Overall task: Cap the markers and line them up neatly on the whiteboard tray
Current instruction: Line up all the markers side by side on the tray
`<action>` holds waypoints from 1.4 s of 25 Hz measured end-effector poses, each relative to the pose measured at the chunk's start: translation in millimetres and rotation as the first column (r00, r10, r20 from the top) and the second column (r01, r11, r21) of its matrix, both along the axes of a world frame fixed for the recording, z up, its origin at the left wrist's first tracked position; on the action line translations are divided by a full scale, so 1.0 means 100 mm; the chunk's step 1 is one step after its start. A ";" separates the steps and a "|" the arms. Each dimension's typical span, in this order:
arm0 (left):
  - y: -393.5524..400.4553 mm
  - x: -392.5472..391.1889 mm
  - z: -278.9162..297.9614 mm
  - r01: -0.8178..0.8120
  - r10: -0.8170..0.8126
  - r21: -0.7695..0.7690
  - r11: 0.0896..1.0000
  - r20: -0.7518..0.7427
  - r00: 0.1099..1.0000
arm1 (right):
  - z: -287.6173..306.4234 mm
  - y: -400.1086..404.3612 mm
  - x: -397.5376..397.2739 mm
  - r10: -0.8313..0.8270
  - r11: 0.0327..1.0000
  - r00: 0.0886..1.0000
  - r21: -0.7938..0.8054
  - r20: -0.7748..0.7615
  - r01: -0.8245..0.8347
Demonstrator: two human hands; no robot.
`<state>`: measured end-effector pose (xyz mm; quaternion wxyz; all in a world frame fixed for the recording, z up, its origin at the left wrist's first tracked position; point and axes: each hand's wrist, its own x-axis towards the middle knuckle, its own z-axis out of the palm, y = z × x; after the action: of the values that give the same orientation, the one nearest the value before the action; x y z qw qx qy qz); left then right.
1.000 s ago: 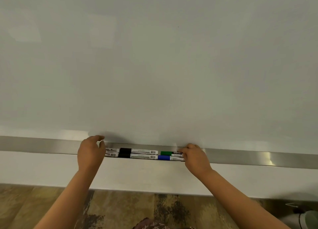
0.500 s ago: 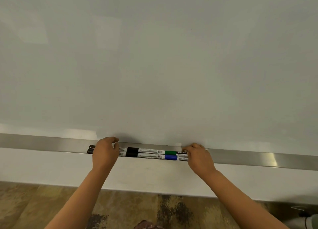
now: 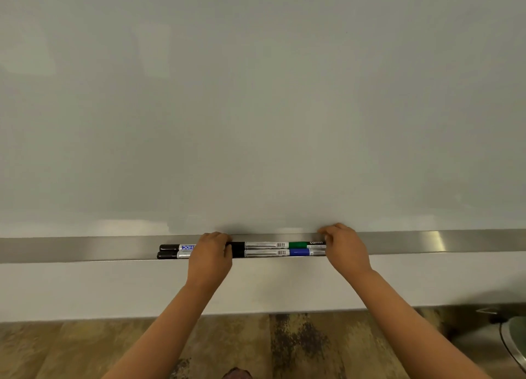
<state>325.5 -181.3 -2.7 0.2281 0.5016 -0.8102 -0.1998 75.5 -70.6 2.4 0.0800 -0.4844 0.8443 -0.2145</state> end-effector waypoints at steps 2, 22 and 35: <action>0.01 0.03 -0.02 0.060 -0.060 -0.030 0.998 0.003 0.998 | -0.01 0.00 0.09 -0.033 0.999 0.999 -0.011 0.013 0.033; 0.05 1.09 0.10 -0.139 0.531 0.631 0.763 -0.490 0.691 | 0.06 0.48 0.12 -0.391 0.874 0.753 -0.044 0.529 0.484; -0.28 1.11 0.25 -0.168 0.584 0.726 0.667 -0.369 0.723 | 0.26 0.44 0.06 -0.337 0.940 0.799 0.135 0.498 0.312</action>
<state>436.9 -209.0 22.7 0.3115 0.6273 -0.4511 -0.5532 81.5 -27.1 28.4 0.2759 -0.2556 0.8670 -0.3269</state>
